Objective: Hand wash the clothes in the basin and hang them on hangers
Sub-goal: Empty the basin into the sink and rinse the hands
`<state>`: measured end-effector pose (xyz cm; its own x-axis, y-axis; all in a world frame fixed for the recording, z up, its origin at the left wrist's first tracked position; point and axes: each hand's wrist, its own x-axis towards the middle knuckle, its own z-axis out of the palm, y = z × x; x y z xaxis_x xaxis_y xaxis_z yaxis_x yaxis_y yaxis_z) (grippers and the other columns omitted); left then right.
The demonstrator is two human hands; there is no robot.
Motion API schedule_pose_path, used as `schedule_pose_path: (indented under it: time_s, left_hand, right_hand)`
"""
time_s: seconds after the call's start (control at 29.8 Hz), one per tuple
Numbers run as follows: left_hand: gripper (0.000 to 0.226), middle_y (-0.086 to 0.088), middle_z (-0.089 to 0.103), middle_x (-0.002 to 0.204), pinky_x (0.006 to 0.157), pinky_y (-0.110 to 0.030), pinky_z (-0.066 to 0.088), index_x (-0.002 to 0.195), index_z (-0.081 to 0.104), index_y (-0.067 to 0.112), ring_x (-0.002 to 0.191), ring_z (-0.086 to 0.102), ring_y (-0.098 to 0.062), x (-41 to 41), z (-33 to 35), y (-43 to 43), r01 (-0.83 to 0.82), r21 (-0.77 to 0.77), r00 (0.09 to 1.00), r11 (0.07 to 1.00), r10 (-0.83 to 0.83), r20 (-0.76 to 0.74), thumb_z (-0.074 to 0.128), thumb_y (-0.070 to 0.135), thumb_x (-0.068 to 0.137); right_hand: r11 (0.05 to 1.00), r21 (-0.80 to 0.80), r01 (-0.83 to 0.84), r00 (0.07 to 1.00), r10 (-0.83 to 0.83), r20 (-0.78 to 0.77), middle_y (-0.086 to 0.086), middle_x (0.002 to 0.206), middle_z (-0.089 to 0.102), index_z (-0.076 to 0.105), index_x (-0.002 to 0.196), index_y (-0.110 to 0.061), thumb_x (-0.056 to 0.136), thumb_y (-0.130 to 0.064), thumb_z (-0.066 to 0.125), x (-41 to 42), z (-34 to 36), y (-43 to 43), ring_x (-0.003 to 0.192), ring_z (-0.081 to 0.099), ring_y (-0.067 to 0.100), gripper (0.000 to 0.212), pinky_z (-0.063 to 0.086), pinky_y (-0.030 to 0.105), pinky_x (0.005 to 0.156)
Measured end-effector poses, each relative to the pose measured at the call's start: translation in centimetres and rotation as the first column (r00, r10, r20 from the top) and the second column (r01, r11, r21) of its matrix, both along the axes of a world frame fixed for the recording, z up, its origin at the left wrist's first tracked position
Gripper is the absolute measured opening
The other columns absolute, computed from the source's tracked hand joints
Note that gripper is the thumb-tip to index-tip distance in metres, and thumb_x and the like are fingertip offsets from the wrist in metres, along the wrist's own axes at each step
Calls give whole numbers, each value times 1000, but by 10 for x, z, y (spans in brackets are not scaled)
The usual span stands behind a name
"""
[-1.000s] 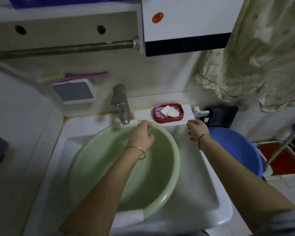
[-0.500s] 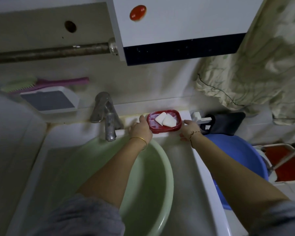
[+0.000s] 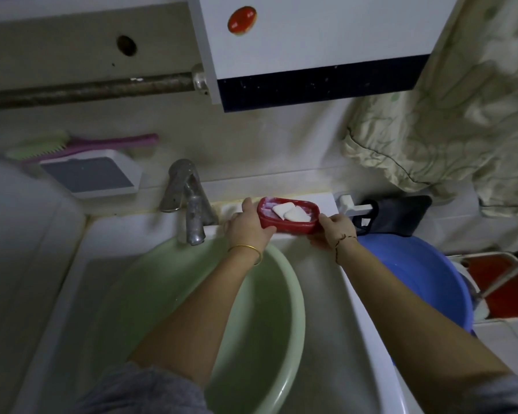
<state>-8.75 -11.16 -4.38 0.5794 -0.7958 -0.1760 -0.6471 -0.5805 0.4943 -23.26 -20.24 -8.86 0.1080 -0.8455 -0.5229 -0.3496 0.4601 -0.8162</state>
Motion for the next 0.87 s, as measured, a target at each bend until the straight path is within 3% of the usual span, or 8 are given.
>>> schedule_pose_path:
  time_s: [0.13, 0.34, 0.47, 0.57, 0.71, 0.87]
  left_hand:
    - [70, -17, 60, 119, 93, -38, 43, 137, 31, 11, 114, 54, -36, -3, -1, 10, -30, -40, 998, 999, 28, -57, 70, 26, 81]
    - [70, -10, 61, 123, 94, -40, 47, 140, 32, 12, 112, 59, -30, -12, 15, 26, -68, -250, 987, 966, 29, -156, 69, 17, 81]
    - [70, -12, 60, 123, 99, -39, 46, 139, 36, 7, 113, 58, -26, -14, 41, 46, -154, -443, 968, 883, 44, -248, 71, 10, 79]
    - [70, -7, 59, 117, 97, -27, 45, 138, 36, 4, 109, 59, -21, -11, 65, 68, -213, -538, 946, 816, 34, -322, 72, 6, 79]
    - [70, 0, 51, 116, 83, -6, 41, 140, 36, 7, 102, 54, -13, -2, 92, 101, -279, -617, 924, 735, 30, -382, 71, 2, 80]
    - [66, 1, 52, 127, 92, -15, 44, 137, 40, 11, 103, 53, -9, 16, 125, 147, -346, -703, 929, 621, 123, -348, 72, 5, 80]
  right_hand:
    - [995, 49, 91, 993, -95, 74, 27, 84, 62, 52, 72, -1, 86, -18, 57, -4, 13, 17, 77, 64, 42, 22, 56, 56, 69]
    - [989, -23, 145, 979, -140, 147, 23, 80, 69, 55, 65, -7, 54, -38, 65, -15, 31, 33, 82, 68, 42, 34, 56, 56, 74]
    - [983, -57, 177, 943, -153, 295, 19, 73, 66, 51, 72, -5, 81, -8, 62, -13, 80, 59, 62, 68, 31, 14, 59, 41, 61]
    - [978, -119, 174, 925, -121, 359, 19, 67, 60, 46, 77, -4, 85, -3, 59, -8, 109, 75, 51, 66, 26, 15, 55, 29, 46]
    - [974, -189, 126, 902, -33, 430, 16, 59, 54, 44, 71, -3, 88, 0, 54, 7, 146, 103, 55, 64, 33, 21, 57, 33, 48]
    - [975, -223, -9, 868, 118, 482, 20, 67, 63, 53, 88, 0, 89, -4, 55, 36, 183, 139, 54, 64, 30, 4, 59, 32, 54]
